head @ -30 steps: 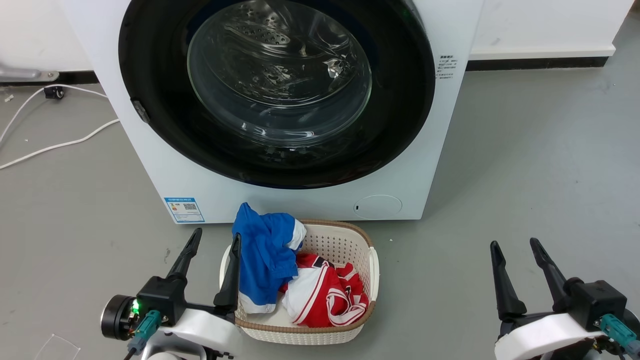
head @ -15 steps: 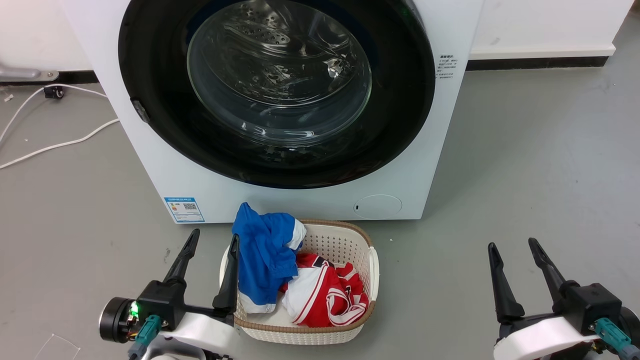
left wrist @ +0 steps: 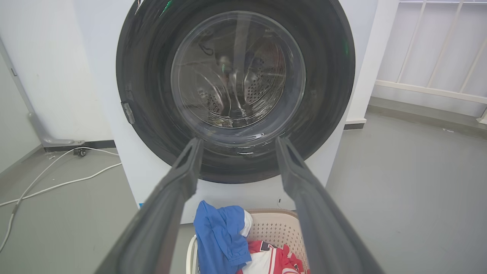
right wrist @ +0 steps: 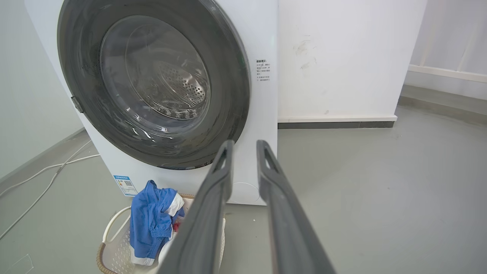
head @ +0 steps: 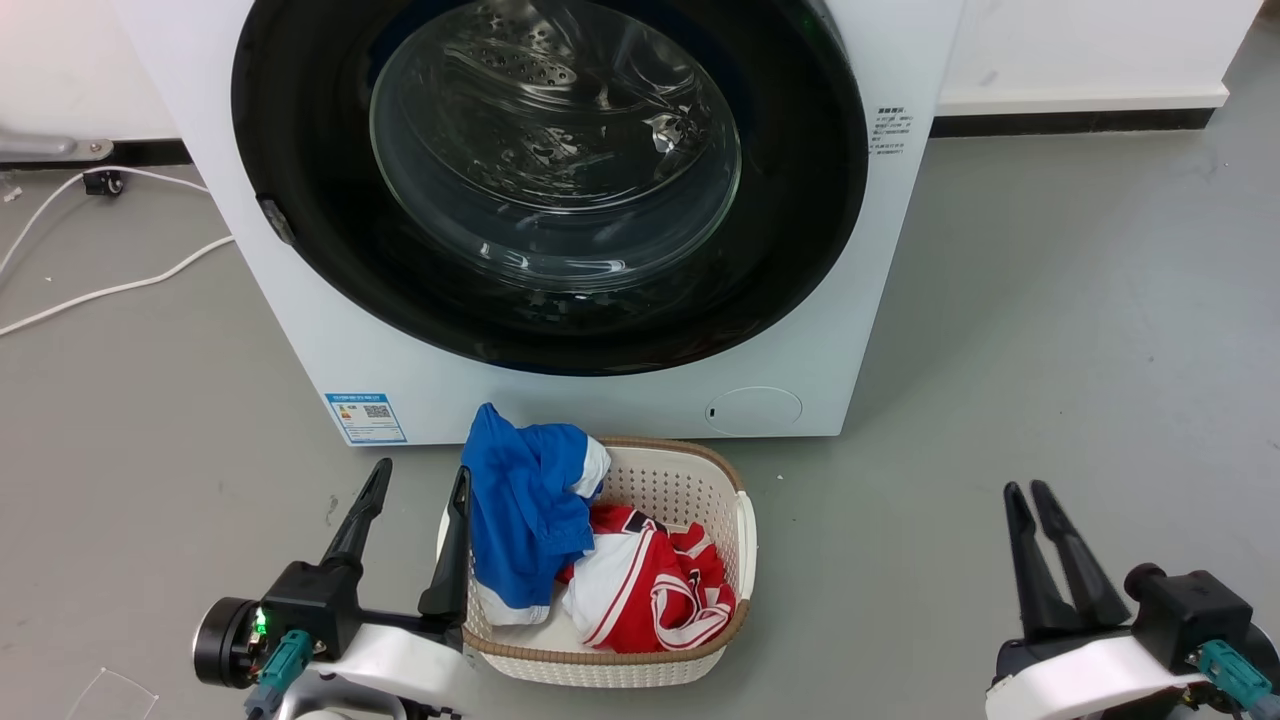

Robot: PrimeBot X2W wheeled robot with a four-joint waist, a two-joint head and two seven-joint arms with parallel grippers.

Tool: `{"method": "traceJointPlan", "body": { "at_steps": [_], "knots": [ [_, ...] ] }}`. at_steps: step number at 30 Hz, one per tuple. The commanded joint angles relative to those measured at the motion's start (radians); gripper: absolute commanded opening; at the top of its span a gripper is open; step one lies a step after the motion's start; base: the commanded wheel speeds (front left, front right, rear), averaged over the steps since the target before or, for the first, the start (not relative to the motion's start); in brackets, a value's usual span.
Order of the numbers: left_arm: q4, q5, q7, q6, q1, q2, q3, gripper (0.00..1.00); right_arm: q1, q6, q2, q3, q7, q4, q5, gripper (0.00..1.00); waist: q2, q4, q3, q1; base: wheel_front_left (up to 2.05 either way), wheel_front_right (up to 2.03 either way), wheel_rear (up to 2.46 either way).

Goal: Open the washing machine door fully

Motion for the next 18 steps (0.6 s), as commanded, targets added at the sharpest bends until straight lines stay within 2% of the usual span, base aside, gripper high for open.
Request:
{"method": "traceJointPlan", "body": {
  "at_steps": [1,5,8,13,15,16,18],
  "knots": [
    [-0.003,0.002,-0.005,-0.002,0.006,-0.003,0.002,1.00,0.002,0.000,0.004,0.001,-0.006,0.002,0.006,0.00,0.0000,0.000,0.000,0.0000,0.00,0.00,0.00],
    [-0.006,0.007,-0.005,-0.005,0.004,-0.009,0.007,1.00,-0.003,0.000,0.003,-0.007,-0.012,0.020,0.118,0.00,0.0000,0.001,0.002,0.0000,0.00,0.00,0.00],
    [-0.008,0.009,-0.005,-0.006,-0.002,-0.013,0.013,1.00,-0.020,0.000,0.003,-0.008,-0.016,0.056,0.366,0.00,0.0000,0.002,0.007,0.0000,0.00,0.00,0.00],
    [-0.017,-0.002,-0.004,-0.006,-0.014,-0.019,0.022,1.00,-0.073,0.000,0.003,0.001,0.008,0.111,0.920,0.00,0.0000,0.005,0.020,0.0000,0.00,0.00,0.00],
    [-0.024,-0.002,-0.004,-0.006,-0.021,-0.021,0.023,1.00,-0.105,0.000,0.003,-0.007,0.031,0.116,1.108,0.00,0.0000,0.006,0.029,0.0000,0.00,0.00,0.00],
    [-0.027,-0.001,-0.004,-0.005,-0.023,-0.023,0.024,1.00,-0.125,0.000,0.003,-0.014,0.049,0.113,1.195,0.00,0.0000,0.007,0.036,0.0000,0.00,0.00,0.00],
    [-0.034,-0.004,-0.004,-0.003,-0.025,-0.026,0.026,1.00,-0.162,0.000,0.002,-0.042,0.090,0.126,1.298,0.00,0.0000,0.007,0.047,0.0000,0.00,0.00,0.00]
  ]
}}
